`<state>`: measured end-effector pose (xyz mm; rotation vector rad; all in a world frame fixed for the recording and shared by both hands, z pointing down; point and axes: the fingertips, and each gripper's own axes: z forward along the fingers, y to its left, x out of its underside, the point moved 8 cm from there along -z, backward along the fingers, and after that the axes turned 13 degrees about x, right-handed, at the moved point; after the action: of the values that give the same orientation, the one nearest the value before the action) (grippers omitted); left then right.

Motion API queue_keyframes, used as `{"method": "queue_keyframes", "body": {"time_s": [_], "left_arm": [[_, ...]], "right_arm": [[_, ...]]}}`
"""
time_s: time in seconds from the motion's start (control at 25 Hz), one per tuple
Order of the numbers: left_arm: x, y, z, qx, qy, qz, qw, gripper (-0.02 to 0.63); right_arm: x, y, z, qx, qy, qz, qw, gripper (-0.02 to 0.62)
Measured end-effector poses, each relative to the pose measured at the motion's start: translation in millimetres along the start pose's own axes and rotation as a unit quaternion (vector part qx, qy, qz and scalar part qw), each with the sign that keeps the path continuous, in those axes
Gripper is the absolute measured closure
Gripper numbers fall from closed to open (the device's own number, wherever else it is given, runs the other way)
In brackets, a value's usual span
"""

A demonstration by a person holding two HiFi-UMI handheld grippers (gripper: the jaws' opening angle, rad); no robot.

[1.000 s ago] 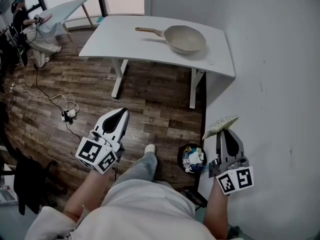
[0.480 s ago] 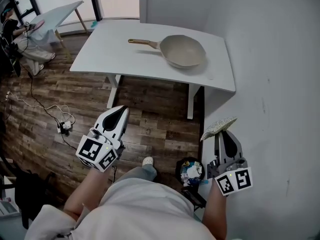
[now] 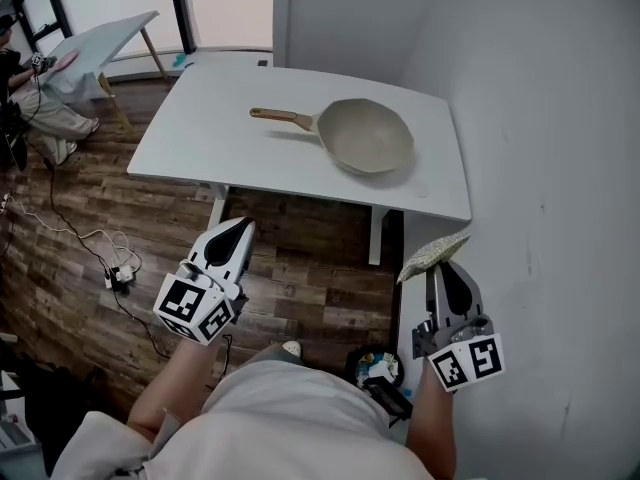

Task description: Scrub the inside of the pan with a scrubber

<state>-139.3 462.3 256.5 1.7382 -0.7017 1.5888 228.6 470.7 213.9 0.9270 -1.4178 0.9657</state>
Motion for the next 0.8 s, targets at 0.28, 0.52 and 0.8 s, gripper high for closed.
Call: {"method": "queue_keyframes", "body": {"time_s": [0.28, 0.52, 0.8], "left_arm": [[-4, 22, 21, 0.009, 0.0, 0.007, 0.9999, 0.595], [4, 30, 26, 0.006, 0.006, -0.001, 1.0, 0.595], [9, 33, 32, 0.001, 0.014, -0.007, 0.9999, 0.595]], "right_arm": [[2, -6, 32, 0.004, 0.004, 0.004, 1.0, 0.569], [11, -10, 41, 0.0, 0.014, 0.01, 1.0, 0.569], [14, -15, 47, 0.001, 0.024, 0.014, 1.0, 0.569]]}}
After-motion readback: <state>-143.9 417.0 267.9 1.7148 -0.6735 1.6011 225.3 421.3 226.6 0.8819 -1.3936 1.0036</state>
